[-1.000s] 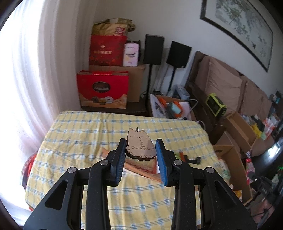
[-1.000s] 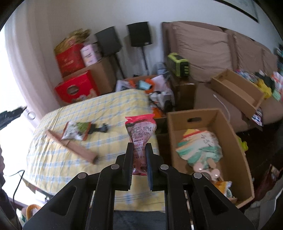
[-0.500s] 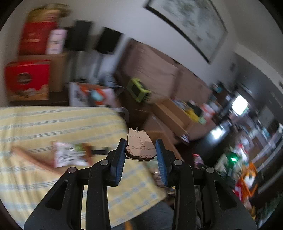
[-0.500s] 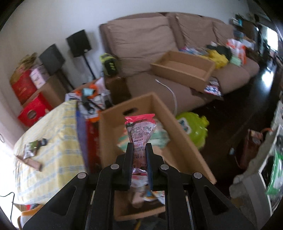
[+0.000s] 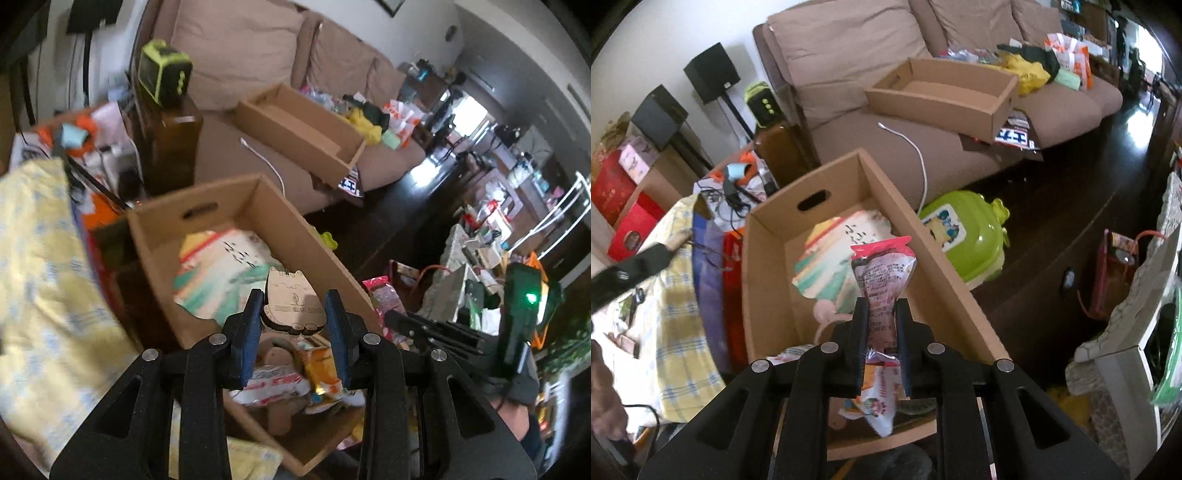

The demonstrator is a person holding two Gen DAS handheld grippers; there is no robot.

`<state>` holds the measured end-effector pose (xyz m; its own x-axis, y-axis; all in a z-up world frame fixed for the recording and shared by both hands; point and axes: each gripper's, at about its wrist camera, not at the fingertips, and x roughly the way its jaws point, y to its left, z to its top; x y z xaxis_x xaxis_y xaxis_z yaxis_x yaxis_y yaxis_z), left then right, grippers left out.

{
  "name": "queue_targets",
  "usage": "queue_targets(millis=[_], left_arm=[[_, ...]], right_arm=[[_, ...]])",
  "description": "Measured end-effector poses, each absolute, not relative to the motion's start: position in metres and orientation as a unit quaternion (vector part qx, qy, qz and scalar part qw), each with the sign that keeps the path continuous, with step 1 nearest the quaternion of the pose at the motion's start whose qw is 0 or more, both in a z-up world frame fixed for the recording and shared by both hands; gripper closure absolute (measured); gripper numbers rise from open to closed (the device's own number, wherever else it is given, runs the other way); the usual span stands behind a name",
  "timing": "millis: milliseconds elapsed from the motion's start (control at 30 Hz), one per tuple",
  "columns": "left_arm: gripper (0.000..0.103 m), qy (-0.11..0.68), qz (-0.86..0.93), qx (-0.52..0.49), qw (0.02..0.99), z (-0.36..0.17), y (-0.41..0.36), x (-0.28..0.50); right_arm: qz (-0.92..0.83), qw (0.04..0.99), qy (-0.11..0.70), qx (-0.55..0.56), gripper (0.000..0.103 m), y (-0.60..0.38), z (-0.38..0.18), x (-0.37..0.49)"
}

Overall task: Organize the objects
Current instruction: 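Carry the red packet and cardboard piece over the box and open both tools, then close the left tool on the white green-pea snack bag and lift it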

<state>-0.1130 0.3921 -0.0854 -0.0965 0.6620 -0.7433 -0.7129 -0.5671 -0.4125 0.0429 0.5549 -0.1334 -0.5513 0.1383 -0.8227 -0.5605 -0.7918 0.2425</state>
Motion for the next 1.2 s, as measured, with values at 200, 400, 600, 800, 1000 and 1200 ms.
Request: queue_targets(millis=[200,400,600,800,1000,1200], left_arm=[[0.037,-0.039,0.707,-0.536,0.460,-0.124,0.396,-0.131],[0.036,-0.060,0.715,-0.541,0.438,-0.121,0.365,-0.138],[0.013,-0.085,0.806,-0.465,0.357,-0.060,0.273,-0.156],[0.001,-0.094,0.881,-0.440,0.148,-0.056,0.141,-0.187],[0.001,-0.053,0.891,-0.450,0.019,-0.093,0.097,-0.202],[0.001,0.012,0.892,-0.452,0.010,-0.122,0.113,-0.204]], right_arm=[[0.825,0.211,0.275,-0.446,0.080,0.565,-0.146,0.040],[0.826,0.222,0.289,-0.430,0.064,0.560,-0.136,0.044],[0.836,0.213,0.281,-0.420,0.056,0.544,-0.116,0.040],[0.852,0.185,0.257,-0.416,0.054,0.509,-0.087,0.023],[0.881,0.133,0.212,-0.402,0.047,0.449,-0.052,-0.002],[0.897,0.083,0.170,-0.400,0.039,0.398,-0.022,-0.020]])
